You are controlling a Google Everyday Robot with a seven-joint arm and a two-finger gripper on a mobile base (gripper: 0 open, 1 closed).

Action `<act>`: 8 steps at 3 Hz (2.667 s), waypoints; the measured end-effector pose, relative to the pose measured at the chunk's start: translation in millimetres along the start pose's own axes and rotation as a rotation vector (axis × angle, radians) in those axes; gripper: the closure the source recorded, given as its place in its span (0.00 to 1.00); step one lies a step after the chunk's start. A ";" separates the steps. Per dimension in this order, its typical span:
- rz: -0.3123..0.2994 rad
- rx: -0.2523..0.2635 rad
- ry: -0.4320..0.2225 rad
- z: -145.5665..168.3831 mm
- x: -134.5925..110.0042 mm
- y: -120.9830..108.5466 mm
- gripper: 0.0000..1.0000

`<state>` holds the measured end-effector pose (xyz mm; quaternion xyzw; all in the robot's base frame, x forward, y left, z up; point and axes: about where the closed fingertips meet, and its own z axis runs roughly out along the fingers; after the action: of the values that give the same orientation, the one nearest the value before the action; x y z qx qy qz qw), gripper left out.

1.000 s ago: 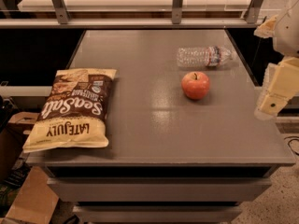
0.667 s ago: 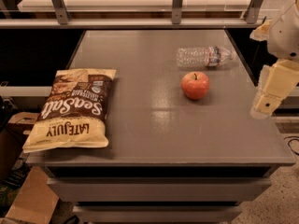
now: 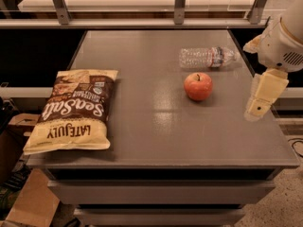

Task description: Move apple near brown chip bag

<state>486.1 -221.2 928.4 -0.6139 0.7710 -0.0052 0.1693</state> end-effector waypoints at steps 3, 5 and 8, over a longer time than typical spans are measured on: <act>-0.067 -0.079 -0.148 59.5 -24.9 -27.3 0.00; -0.131 -0.124 -0.345 92.4 -62.6 -30.4 0.00; -0.203 -0.186 -0.481 108.8 -96.9 -33.4 0.64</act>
Offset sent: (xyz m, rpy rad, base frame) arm 0.0548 0.0245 -0.0482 0.1294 0.0501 0.1156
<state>565.0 -115.7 857.7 -0.6844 0.6405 0.1946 0.2888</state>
